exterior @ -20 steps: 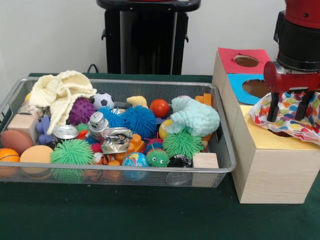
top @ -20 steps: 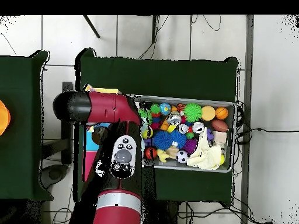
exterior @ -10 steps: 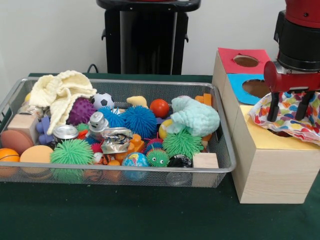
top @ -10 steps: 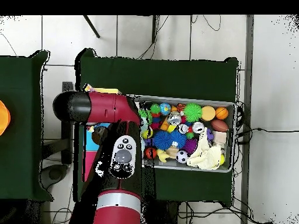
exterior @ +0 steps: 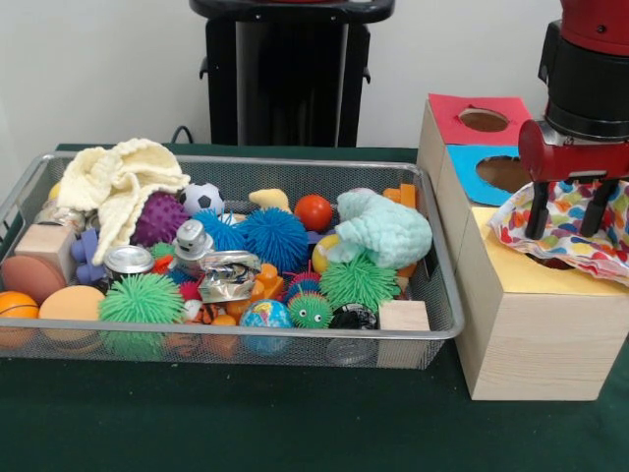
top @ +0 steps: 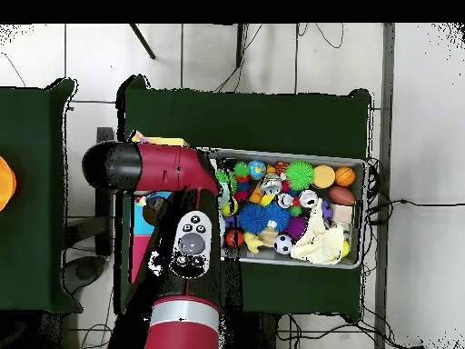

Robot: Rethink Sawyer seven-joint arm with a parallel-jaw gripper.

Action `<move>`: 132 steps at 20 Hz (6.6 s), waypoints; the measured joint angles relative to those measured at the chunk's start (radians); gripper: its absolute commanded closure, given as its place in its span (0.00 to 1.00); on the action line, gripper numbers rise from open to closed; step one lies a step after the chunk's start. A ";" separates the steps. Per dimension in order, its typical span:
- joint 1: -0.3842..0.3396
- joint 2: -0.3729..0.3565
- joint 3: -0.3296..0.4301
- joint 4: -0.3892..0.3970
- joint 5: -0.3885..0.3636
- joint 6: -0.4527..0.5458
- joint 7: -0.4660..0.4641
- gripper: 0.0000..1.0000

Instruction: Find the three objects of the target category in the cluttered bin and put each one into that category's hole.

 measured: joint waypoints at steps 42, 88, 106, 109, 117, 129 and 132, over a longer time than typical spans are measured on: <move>0.000 0.002 0.000 0.000 -0.003 -0.002 0.000 1.00; 0.004 0.160 -0.029 -0.086 0.027 -0.198 0.000 0.00; -0.056 0.106 0.054 0.005 0.032 -0.203 0.000 0.00; -0.055 0.091 0.057 0.027 0.032 -0.207 0.000 0.00; -0.055 0.058 0.063 0.069 0.031 -0.232 0.000 0.00; -0.038 -0.051 0.039 0.124 0.026 -0.151 0.000 0.00; -0.034 -0.078 0.029 0.125 0.027 -0.115 0.000 0.00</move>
